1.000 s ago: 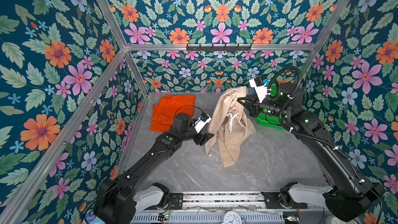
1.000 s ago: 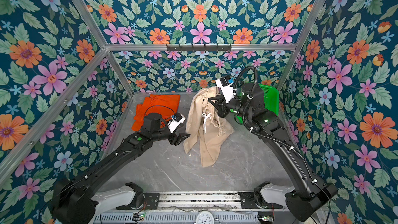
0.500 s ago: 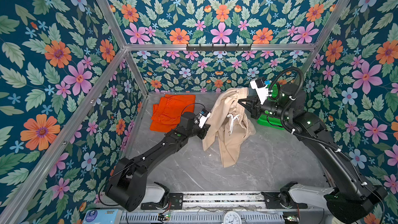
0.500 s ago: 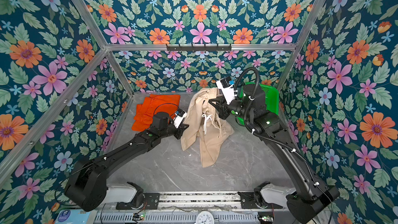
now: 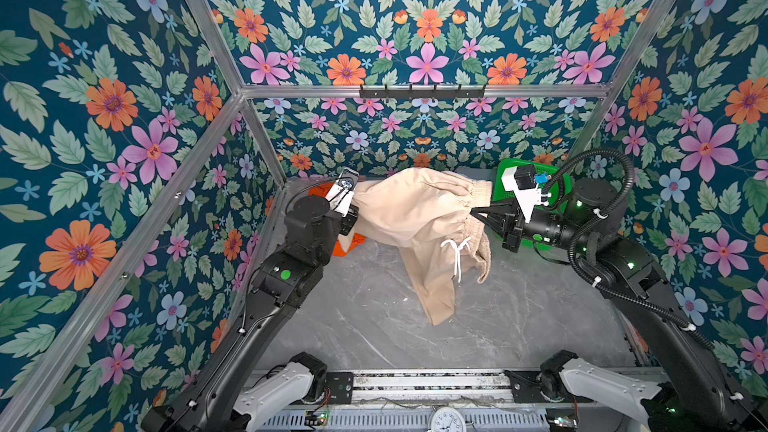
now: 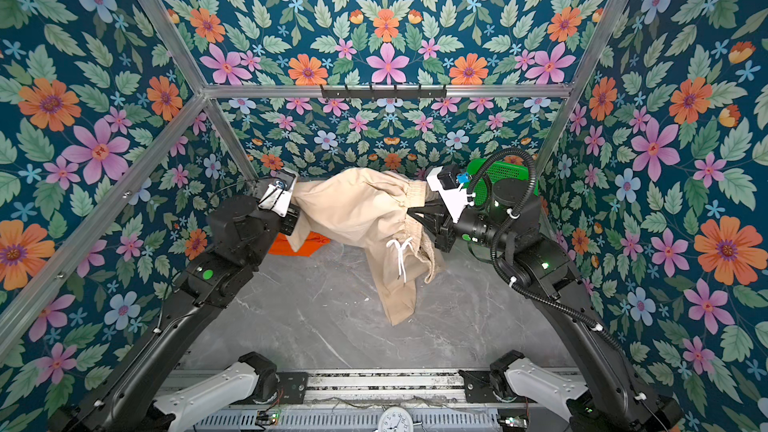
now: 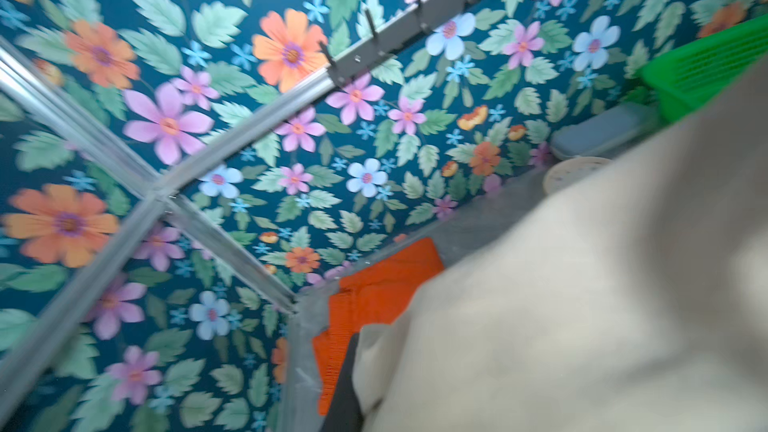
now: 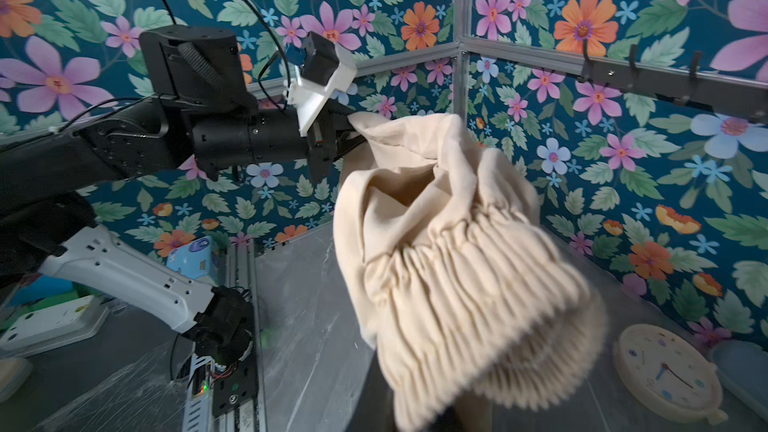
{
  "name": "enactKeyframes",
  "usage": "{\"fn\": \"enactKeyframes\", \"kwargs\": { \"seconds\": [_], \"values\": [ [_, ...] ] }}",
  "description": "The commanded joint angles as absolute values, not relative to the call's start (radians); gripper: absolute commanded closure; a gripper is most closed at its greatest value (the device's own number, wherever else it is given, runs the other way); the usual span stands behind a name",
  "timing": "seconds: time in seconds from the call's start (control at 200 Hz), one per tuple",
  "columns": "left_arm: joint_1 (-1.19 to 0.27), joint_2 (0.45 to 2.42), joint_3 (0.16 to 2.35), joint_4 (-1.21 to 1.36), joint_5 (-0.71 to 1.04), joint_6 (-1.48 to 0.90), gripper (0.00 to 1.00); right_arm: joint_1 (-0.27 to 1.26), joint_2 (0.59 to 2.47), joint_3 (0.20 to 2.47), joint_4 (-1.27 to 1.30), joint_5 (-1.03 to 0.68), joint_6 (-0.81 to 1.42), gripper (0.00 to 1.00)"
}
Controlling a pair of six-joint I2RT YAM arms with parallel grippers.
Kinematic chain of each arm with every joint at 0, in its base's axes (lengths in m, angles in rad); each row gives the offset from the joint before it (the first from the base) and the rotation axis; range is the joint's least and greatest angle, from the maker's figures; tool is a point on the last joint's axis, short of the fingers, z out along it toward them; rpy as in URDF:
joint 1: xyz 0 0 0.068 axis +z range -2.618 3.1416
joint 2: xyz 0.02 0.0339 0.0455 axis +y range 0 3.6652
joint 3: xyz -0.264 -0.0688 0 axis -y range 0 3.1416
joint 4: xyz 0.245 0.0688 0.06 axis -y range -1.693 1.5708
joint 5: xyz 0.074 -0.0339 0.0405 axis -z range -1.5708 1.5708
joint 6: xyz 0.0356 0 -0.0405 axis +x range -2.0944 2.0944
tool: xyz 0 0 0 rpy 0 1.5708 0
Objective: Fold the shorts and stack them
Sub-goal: 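Stretch the trousers out with the left gripper pulling toward the far wall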
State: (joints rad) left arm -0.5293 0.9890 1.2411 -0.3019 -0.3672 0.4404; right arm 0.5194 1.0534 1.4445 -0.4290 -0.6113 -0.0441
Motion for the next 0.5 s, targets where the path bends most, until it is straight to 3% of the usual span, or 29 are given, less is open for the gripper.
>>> {"fn": "enactKeyframes", "kwargs": {
  "seconds": [0.0,0.175,0.28,0.395,0.495],
  "values": [
    [-0.528,0.986,1.316,-0.336,-0.548,0.611,1.0,0.6,1.056,1.476,-0.43,-0.659,-0.067,1.0],
    [-0.528,1.001,1.458,-0.298,-0.621,0.747,1.0,0.766,1.099,1.611,-0.538,-0.645,-0.111,1.0],
    [-0.527,1.037,1.555,-0.297,-0.646,0.806,1.0,0.766,1.084,1.616,-0.465,-0.64,0.011,1.0],
    [-0.525,1.107,1.639,-0.306,-0.641,0.839,1.0,0.758,1.088,1.616,-0.475,-0.49,0.082,1.0],
    [-0.501,1.226,1.724,-0.322,-0.584,0.862,1.0,0.65,1.115,1.568,-0.464,-0.481,0.222,1.0]
  ]
}}
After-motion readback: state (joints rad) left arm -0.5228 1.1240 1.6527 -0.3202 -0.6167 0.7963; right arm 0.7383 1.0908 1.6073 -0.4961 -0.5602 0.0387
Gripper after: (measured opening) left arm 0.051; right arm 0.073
